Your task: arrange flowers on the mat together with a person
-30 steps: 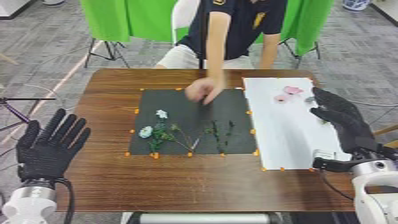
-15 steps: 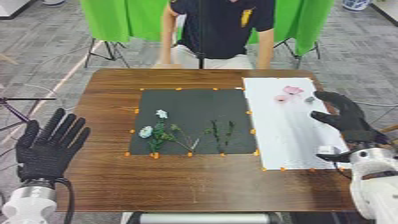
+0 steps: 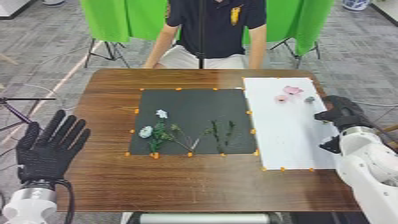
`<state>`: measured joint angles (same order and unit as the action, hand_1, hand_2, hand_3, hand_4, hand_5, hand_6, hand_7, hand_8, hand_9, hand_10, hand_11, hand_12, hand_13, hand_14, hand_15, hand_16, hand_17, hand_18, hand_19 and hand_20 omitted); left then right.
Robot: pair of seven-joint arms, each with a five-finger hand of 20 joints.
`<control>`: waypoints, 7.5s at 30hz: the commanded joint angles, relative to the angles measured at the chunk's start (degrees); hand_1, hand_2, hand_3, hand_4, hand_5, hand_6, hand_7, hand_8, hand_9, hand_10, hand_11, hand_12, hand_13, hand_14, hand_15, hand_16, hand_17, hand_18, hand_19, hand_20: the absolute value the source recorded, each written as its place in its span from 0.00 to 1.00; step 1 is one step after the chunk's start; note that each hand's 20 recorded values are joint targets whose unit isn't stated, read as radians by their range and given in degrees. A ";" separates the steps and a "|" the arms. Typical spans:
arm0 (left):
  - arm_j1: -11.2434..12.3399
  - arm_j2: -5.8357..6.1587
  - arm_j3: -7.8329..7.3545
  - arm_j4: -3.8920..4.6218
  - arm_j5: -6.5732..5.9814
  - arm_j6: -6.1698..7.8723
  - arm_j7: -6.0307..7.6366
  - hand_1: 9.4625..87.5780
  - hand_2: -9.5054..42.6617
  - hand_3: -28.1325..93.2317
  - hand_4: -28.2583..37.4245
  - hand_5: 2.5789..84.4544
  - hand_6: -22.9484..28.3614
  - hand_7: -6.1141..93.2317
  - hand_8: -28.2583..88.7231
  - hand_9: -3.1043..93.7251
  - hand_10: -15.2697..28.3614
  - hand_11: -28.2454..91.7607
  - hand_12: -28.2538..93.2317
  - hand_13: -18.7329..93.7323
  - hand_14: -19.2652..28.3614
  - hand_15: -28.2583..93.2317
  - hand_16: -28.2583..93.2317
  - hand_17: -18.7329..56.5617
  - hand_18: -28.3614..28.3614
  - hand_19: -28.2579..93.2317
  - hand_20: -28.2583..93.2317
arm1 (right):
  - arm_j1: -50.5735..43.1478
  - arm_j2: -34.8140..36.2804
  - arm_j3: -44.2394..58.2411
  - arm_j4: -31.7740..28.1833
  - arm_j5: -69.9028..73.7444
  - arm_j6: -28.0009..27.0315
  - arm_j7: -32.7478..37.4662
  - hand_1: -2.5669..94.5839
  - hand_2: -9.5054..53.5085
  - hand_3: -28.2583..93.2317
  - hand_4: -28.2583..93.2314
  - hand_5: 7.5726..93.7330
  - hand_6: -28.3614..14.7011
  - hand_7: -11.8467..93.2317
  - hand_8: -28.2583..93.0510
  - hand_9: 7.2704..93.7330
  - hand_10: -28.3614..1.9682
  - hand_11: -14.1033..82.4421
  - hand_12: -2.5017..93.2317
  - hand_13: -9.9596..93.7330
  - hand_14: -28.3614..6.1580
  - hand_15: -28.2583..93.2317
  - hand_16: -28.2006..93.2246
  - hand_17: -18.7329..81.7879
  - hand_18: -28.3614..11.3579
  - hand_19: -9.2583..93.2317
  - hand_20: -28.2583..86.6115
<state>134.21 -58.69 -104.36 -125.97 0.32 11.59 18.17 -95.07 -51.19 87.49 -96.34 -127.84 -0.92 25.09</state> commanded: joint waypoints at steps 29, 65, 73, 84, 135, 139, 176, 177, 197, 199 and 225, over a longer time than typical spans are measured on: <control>-1.17 0.61 1.15 0.79 0.01 0.16 -1.61 0.20 0.52 0.81 0.00 0.51 0.60 0.18 0.16 0.43 0.71 0.39 0.30 0.43 0.75 0.49 0.18 0.18 0.75 0.51 0.34 | 9.42 0.49 -21.04 -15.14 2.15 8.63 -13.80 0.70 0.00 0.78 0.00 0.60 0.66 0.51 0.21 0.75 0.67 0.23 0.40 0.75 0.80 0.47 0.52 0.68 0.89 0.98 0.00; -3.02 1.85 4.13 1.43 -0.93 0.28 -0.97 0.20 0.52 0.81 0.00 0.51 0.60 0.18 0.16 0.43 0.71 0.39 0.30 0.43 0.75 0.49 0.18 0.18 0.75 0.51 0.35 | 25.41 -15.54 -51.39 -0.15 -11.91 0.62 -14.07 0.65 0.00 0.79 0.00 0.56 0.66 0.47 0.14 0.64 0.56 0.39 0.28 0.69 0.77 0.49 0.50 0.67 0.75 0.93 0.04; -2.85 1.24 4.09 1.48 -0.62 0.05 -1.71 0.20 0.52 0.81 0.00 0.51 0.60 0.19 0.16 0.43 0.71 0.39 0.30 0.43 0.74 0.49 0.18 0.18 0.75 0.51 0.35 | 23.83 -14.42 -50.25 -6.40 -8.12 0.55 -11.86 0.53 0.00 0.88 0.00 0.51 0.63 0.38 0.10 0.55 0.52 0.36 0.21 0.63 0.58 0.58 0.38 0.64 0.47 0.73 0.32; -1.86 0.11 2.95 1.47 -0.42 -0.71 -1.27 0.20 0.51 0.81 0.00 0.51 0.60 0.17 0.16 0.43 0.71 0.39 0.30 0.43 0.74 0.49 0.18 0.18 0.75 0.50 0.34 | 11.13 -11.91 -29.43 -17.08 2.59 1.27 -15.92 0.38 0.03 0.92 0.00 0.37 0.54 0.33 0.11 0.36 0.38 0.29 0.18 0.43 0.48 0.53 0.31 0.47 0.39 0.63 0.26; -1.35 0.32 1.07 0.72 -1.67 1.12 -0.49 0.21 0.51 0.81 0.00 0.45 0.58 0.18 0.15 0.39 0.69 0.39 0.29 0.41 0.71 0.47 0.18 0.17 0.75 0.51 0.35 | -25.09 -17.34 17.04 -27.71 58.22 9.24 -25.79 0.28 0.14 0.92 0.02 0.36 0.59 0.28 0.13 0.32 0.56 0.21 0.14 0.33 0.62 0.33 0.27 0.31 0.42 0.41 0.31; -1.52 0.24 1.20 0.87 -1.61 0.90 -0.79 0.21 0.51 0.81 0.00 0.45 0.58 0.18 0.15 0.39 0.69 0.39 0.29 0.42 0.72 0.47 0.18 0.17 0.75 0.51 0.35 | -23.90 -17.73 17.34 -26.26 60.30 4.42 -27.62 0.27 0.13 0.92 0.02 0.36 0.59 0.27 0.13 0.31 0.56 0.20 0.13 0.33 0.62 0.33 0.27 0.31 0.42 0.41 0.31; -1.13 0.10 0.81 0.70 -2.01 1.48 0.08 0.20 0.52 0.81 0.00 0.48 0.60 0.18 0.16 0.42 0.70 0.39 0.30 0.43 0.74 0.49 0.18 0.17 0.76 0.51 0.35 | -8.15 -6.31 9.80 -13.25 18.41 8.10 -15.54 0.33 0.08 0.91 0.03 0.35 0.62 0.28 0.13 0.32 0.61 0.20 0.14 0.34 0.66 0.31 0.30 0.33 0.47 0.40 0.32; -1.50 0.31 0.80 0.78 -1.92 1.23 0.12 0.20 0.52 0.81 0.00 0.48 0.60 0.18 0.16 0.42 0.70 0.39 0.30 0.43 0.74 0.49 0.18 0.17 0.76 0.51 0.35 | -6.87 -5.34 8.51 -12.42 14.65 8.81 -13.83 0.34 0.08 0.91 0.03 0.35 0.62 0.29 0.13 0.32 0.61 0.21 0.13 0.34 0.66 0.32 0.29 0.33 0.47 0.41 0.32; -3.37 0.10 4.91 0.50 0.51 1.22 -2.15 0.20 0.52 0.81 0.00 0.49 0.60 0.18 0.16 0.42 0.70 0.39 0.30 0.43 0.73 0.49 0.18 0.17 0.76 0.51 0.35 | 8.07 -2.02 -8.51 7.76 -5.75 7.99 4.29 0.44 0.00 0.90 0.00 0.39 0.62 0.35 0.10 0.36 0.62 0.27 0.12 0.42 0.56 0.45 0.25 0.38 0.33 0.66 0.29; -3.69 0.91 4.93 0.51 0.59 0.88 -1.98 0.20 0.52 0.81 0.00 0.49 0.60 0.18 0.16 0.42 0.70 0.39 0.30 0.43 0.74 0.49 0.18 0.17 0.76 0.51 0.35 | 10.10 -1.36 -9.57 9.91 -3.99 7.67 4.16 0.44 0.00 0.90 0.00 0.39 0.62 0.35 0.10 0.36 0.62 0.27 0.11 0.42 0.56 0.45 0.25 0.38 0.33 0.66 0.28; -2.31 0.61 4.09 0.46 -1.61 2.83 -1.32 0.20 0.52 0.81 0.00 0.49 0.60 0.19 0.16 0.42 0.71 0.40 0.30 0.43 0.74 0.50 0.18 0.17 0.76 0.52 0.35 | 23.86 -2.51 -19.39 18.79 -1.68 0.20 0.80 0.45 0.00 0.90 0.00 0.35 0.59 0.34 0.10 0.31 0.62 0.28 0.11 0.43 0.59 0.45 0.24 0.39 0.36 0.66 0.26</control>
<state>130.32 -57.77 -99.80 -125.21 -0.13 13.25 16.50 -75.58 -52.09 69.72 -78.70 -128.72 5.34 27.12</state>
